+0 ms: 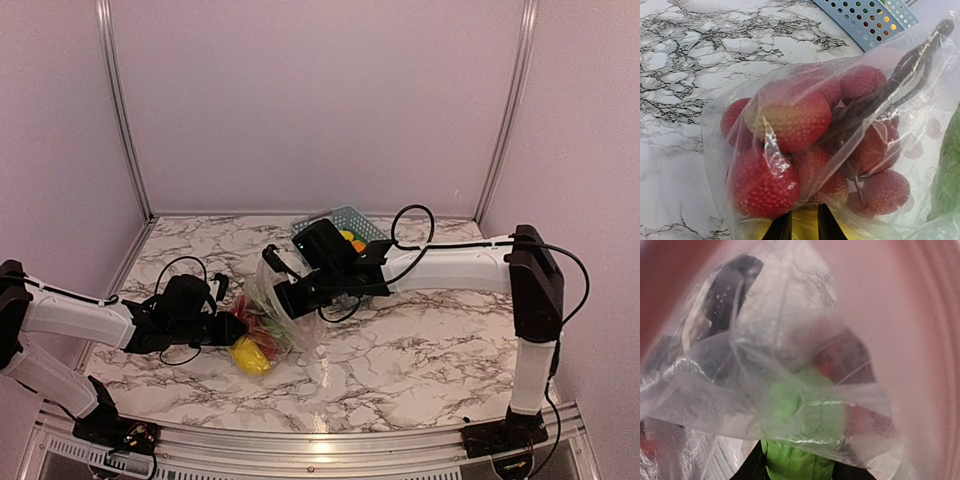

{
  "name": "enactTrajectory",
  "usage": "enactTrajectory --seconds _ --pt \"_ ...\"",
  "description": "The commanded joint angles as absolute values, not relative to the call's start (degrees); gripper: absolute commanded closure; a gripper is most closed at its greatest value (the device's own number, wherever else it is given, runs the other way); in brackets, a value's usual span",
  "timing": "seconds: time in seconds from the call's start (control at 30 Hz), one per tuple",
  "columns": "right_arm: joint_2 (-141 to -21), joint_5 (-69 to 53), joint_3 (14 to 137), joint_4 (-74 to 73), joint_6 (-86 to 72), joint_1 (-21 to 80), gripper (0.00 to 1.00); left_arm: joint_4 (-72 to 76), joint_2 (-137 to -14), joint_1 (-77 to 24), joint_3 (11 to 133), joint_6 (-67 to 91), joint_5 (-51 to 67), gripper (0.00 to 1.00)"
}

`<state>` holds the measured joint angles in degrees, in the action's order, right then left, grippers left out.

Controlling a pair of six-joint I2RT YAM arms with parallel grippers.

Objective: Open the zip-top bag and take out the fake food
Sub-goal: Pick up the fake vegetable from the zipper food storage bag.

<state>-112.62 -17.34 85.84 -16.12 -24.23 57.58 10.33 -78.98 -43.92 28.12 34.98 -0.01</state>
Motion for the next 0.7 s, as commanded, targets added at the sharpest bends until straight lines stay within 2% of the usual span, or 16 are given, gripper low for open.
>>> enactTrajectory --seconds 0.0,0.67 --pt "-109.03 -16.01 84.44 -15.21 -24.67 57.83 0.69 8.00 -80.55 -43.51 27.85 35.10 -1.50 0.80" --pt "-103.76 -9.93 81.55 -19.22 -22.34 57.81 0.69 8.09 -81.46 -43.20 27.75 35.39 -1.49 0.79"
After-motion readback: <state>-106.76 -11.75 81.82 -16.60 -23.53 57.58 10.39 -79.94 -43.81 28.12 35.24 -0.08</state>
